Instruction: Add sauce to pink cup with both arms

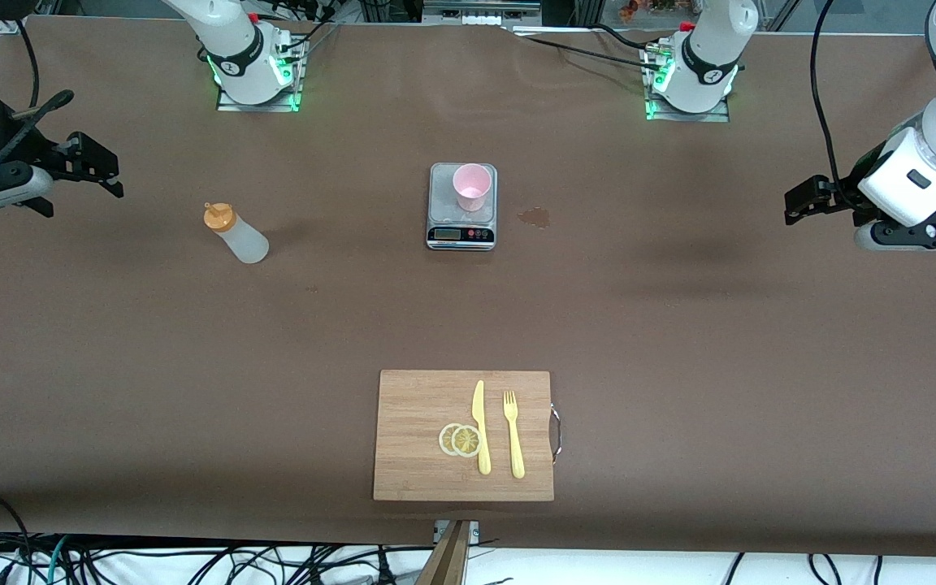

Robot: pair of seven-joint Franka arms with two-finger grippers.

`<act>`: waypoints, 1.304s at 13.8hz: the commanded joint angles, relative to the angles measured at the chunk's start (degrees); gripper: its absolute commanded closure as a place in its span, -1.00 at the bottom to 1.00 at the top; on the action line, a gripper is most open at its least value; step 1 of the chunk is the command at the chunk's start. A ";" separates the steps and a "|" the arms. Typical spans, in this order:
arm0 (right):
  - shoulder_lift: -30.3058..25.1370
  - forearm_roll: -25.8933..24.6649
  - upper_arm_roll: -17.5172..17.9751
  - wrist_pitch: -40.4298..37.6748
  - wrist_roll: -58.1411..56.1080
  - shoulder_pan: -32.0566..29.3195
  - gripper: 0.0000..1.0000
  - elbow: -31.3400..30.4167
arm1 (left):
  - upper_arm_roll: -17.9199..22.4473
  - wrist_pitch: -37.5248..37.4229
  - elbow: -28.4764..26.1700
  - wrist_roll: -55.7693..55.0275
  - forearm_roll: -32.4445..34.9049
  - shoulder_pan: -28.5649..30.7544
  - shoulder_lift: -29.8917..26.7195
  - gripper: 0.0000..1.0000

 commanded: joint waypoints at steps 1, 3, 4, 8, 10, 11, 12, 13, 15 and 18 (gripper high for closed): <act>-2.30 1.17 0.08 -4.29 8.00 0.02 -1.00 0.21 | 0.26 -1.47 2.17 0.67 -1.06 -0.18 0.98 -1.00; -2.65 1.17 0.08 -4.12 7.31 0.02 -1.00 0.30 | 0.26 -1.47 2.17 0.67 -1.06 0.00 1.15 -1.00; -2.65 1.17 0.08 -3.77 7.13 0.02 -1.00 0.21 | 0.34 -1.47 2.17 0.67 -0.98 0.00 1.33 -1.00; -1.95 1.17 0.25 -4.29 6.60 -0.07 -1.00 1.78 | 0.34 -1.47 2.17 0.49 -0.89 0.00 1.33 -1.00; -1.86 1.08 0.60 -4.38 6.43 0.10 -1.00 2.49 | 0.34 -1.47 2.17 0.49 -0.89 0.00 1.33 -1.00; -1.86 1.00 0.60 -4.38 6.43 0.10 -1.00 2.67 | 0.26 -1.47 2.17 0.49 -0.89 0.00 1.33 -1.00; -1.86 0.99 0.60 -4.38 6.51 0.10 -1.00 2.67 | 0.26 -1.47 2.17 0.49 -0.97 0.09 1.33 -1.00; -2.03 0.99 0.60 -4.38 6.60 0.10 -1.00 2.67 | 0.26 -1.47 2.17 0.58 -0.98 0.09 1.33 -1.00; -1.95 0.91 0.60 -4.38 6.60 0.10 -1.00 2.67 | 0.34 -1.73 2.17 0.49 -0.98 0.00 1.33 -1.00; -1.95 0.91 0.60 -4.38 6.69 0.10 -1.00 2.67 | 0.26 -1.73 2.26 0.58 -0.89 0.00 1.33 -1.00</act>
